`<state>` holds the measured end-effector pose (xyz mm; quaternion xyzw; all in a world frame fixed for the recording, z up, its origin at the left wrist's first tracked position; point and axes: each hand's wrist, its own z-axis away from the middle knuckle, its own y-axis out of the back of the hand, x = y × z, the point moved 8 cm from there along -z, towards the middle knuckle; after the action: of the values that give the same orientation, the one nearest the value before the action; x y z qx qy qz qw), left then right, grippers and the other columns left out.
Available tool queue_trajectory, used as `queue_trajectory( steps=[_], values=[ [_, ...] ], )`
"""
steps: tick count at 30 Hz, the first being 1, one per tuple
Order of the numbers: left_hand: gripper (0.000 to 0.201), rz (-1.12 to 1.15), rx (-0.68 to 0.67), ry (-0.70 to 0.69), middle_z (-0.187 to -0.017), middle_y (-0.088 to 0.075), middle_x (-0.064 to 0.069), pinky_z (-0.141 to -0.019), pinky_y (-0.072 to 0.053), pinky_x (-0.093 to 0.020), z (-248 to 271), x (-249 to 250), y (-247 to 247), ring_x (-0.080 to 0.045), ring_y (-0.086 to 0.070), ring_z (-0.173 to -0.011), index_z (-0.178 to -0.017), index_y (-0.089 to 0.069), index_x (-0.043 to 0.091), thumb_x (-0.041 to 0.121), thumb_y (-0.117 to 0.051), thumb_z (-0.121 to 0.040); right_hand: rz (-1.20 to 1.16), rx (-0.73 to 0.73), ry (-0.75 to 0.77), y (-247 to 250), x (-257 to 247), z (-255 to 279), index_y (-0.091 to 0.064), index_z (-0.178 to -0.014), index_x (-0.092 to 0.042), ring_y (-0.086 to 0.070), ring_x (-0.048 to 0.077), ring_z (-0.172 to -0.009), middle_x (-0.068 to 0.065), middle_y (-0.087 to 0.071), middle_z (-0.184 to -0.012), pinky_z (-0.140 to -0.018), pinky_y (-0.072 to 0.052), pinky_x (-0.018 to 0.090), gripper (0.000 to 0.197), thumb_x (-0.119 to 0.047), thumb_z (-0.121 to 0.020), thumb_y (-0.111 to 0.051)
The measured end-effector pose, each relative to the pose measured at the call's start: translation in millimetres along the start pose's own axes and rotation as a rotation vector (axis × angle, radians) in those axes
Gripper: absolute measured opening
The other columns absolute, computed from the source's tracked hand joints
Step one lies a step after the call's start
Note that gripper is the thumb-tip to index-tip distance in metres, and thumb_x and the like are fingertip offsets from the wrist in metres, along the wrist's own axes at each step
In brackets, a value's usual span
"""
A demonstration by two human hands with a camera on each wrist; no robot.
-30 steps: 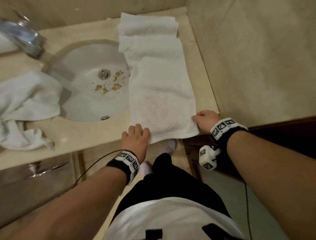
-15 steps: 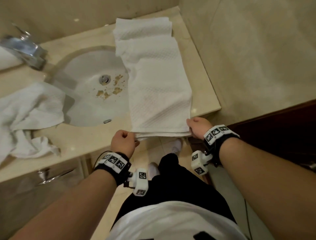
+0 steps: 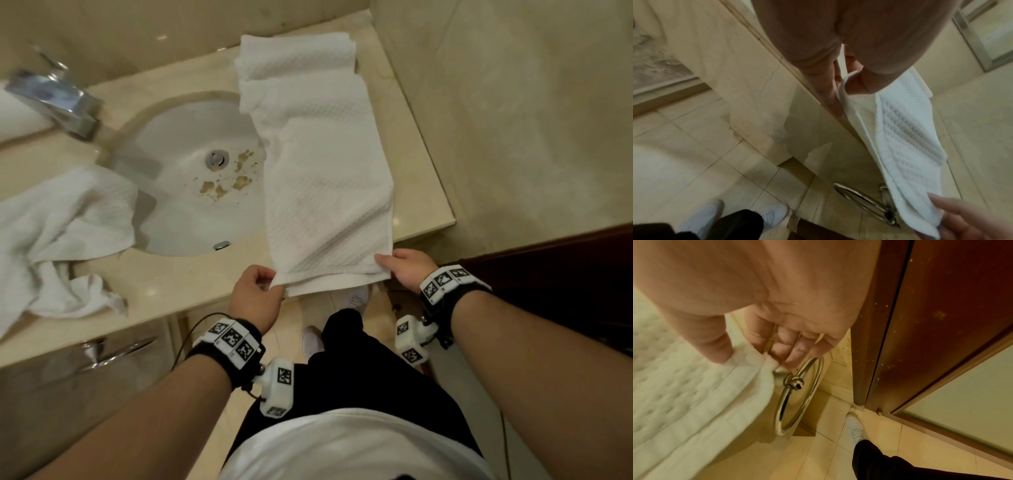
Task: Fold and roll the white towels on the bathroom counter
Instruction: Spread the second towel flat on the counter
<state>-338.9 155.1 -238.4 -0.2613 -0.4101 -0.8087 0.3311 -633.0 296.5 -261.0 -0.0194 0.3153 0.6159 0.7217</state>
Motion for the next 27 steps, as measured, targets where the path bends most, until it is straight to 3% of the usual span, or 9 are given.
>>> queue_trajectory(
  steps=[3, 7, 9, 12, 14, 16, 19, 23, 27],
  values=[
    [0.013, -0.173, -0.017, -0.057, -0.087, -0.066, 0.010, -0.060, -0.041, -0.018, 6, 5, -1, -0.004, -0.060, -0.077, -0.092, -0.061, 0.019, 0.010, -0.068, -0.086, 0.091, 0.035, -0.038, 10, -1, 4, -0.071, -0.103, 0.007, -0.066, 0.037, -0.100, 0.022, -0.071, -0.104, -0.074, -0.046, 0.033, 0.041, -0.031, -0.091, -0.063],
    [0.010, -0.313, -0.065, -0.024, -0.083, -0.067, -0.005, -0.058, -0.041, -0.024, 14, -3, -6, -0.025, -0.063, -0.075, -0.090, -0.058, 0.019, 0.015, -0.066, -0.086, 0.406, -0.039, -0.040, 14, -6, 11, -0.070, -0.080, 0.001, -0.063, 0.032, -0.081, 0.013, -0.065, -0.079, -0.063, -0.040, 0.032, 0.040, -0.037, -0.089, -0.062],
    [0.010, -0.389, -0.116, -0.004, -0.085, -0.067, -0.003, -0.057, -0.040, -0.022, 17, 0, -8, -0.023, -0.063, -0.076, -0.093, -0.059, 0.016, 0.016, -0.066, -0.086, 0.507, -0.054, -0.056, 18, -10, 11, -0.071, -0.082, -0.001, -0.062, 0.030, -0.079, 0.012, -0.066, -0.081, -0.066, -0.043, 0.032, 0.039, -0.038, -0.089, -0.063],
    [0.012, -0.781, -0.368, -0.023, -0.071, -0.061, 0.002, -0.051, -0.034, -0.024, 22, 12, -12, -0.015, -0.053, -0.062, -0.082, -0.066, 0.015, 0.025, -0.059, -0.083, 0.617, -0.068, -0.074, 25, -17, 11, -0.063, -0.068, -0.008, -0.060, 0.027, -0.070, 0.008, -0.060, -0.069, -0.062, -0.042, 0.031, 0.033, -0.037, -0.083, -0.069],
    [0.020, -0.812, -0.453, 0.013, -0.068, -0.060, 0.003, -0.056, -0.042, -0.027, 16, 13, -11, -0.020, -0.055, -0.062, -0.073, -0.064, 0.016, 0.033, -0.056, -0.081, 0.655, -0.021, -0.043, 31, -26, 10, -0.057, -0.064, -0.015, -0.056, 0.024, -0.064, 0.005, -0.057, -0.065, -0.057, -0.038, 0.028, 0.032, -0.039, -0.083, -0.068],
    [0.021, -0.625, -0.358, 0.028, -0.080, -0.067, 0.005, -0.066, -0.049, -0.031, 1, 26, -6, -0.016, -0.061, -0.073, -0.082, -0.063, 0.021, 0.041, -0.059, -0.086, 0.622, 0.135, 0.039, 45, -46, 9, -0.060, -0.076, -0.018, -0.058, 0.023, -0.071, 0.004, -0.064, -0.079, -0.062, -0.041, 0.028, 0.024, -0.039, -0.086, -0.063],
    [0.021, -0.411, -0.099, -0.071, -0.087, -0.065, 0.004, -0.063, -0.043, -0.029, -28, 71, 7, -0.014, -0.061, -0.076, -0.093, -0.057, 0.024, 0.044, -0.060, -0.091, 0.427, 0.327, 0.138, 65, -80, 6, -0.063, -0.097, -0.018, -0.061, 0.027, -0.088, 0.006, -0.068, -0.102, -0.074, -0.043, 0.028, 0.018, -0.034, -0.092, -0.054],
    [0.037, -0.296, 0.091, -0.056, -0.113, -0.060, -0.003, -0.080, -0.050, -0.035, -78, 100, 20, -0.023, -0.061, -0.095, -0.112, -0.055, 0.019, 0.050, -0.061, -0.092, 0.159, 0.396, 0.161, 77, -119, -19, -0.063, -0.121, -0.020, -0.061, 0.029, -0.110, 0.006, -0.066, -0.123, -0.085, -0.040, 0.024, 0.031, -0.032, -0.097, -0.047],
    [0.040, -0.425, 0.099, -0.053, -0.119, -0.052, -0.006, -0.089, -0.053, -0.041, -109, 109, 11, -0.028, -0.060, -0.101, -0.111, -0.056, 0.020, 0.054, -0.063, -0.091, 0.187, 0.323, 0.143, 71, -142, -48, -0.060, -0.128, -0.019, -0.059, 0.028, -0.112, 0.007, -0.064, -0.128, -0.089, -0.041, 0.027, 0.038, -0.041, -0.098, -0.051]
  ],
)
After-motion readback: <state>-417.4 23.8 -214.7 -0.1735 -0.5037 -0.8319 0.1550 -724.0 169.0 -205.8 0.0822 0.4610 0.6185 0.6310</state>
